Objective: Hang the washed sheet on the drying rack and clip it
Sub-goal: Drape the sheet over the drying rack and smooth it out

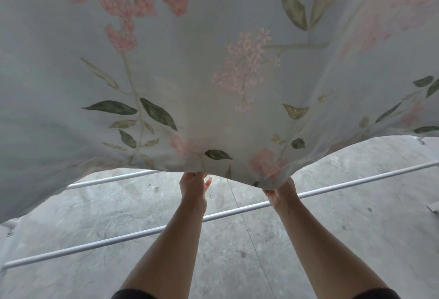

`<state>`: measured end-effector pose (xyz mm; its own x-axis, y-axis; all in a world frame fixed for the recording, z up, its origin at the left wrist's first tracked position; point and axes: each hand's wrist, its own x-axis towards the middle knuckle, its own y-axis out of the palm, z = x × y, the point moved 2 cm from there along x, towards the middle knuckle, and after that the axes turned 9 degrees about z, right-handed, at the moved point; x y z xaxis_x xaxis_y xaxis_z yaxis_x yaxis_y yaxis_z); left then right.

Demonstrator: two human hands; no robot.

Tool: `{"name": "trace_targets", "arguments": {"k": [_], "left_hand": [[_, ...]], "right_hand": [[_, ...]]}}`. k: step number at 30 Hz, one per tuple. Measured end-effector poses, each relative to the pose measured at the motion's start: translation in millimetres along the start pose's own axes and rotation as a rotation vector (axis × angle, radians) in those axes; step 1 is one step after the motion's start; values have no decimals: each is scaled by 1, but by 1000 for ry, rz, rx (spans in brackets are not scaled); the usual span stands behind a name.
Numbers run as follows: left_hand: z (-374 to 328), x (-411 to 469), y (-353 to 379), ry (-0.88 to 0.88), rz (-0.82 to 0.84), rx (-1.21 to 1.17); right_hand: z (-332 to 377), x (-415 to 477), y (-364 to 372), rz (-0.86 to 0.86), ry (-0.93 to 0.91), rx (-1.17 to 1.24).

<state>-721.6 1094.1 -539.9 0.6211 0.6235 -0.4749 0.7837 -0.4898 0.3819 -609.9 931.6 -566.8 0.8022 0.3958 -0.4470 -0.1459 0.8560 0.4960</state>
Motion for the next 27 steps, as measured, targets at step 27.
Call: {"name": "trace_targets", "arguments": {"k": [27], "left_hand": [[27, -4, 97, -162, 252, 284]], "right_hand": [[93, -5, -64, -168, -3, 2]]}}
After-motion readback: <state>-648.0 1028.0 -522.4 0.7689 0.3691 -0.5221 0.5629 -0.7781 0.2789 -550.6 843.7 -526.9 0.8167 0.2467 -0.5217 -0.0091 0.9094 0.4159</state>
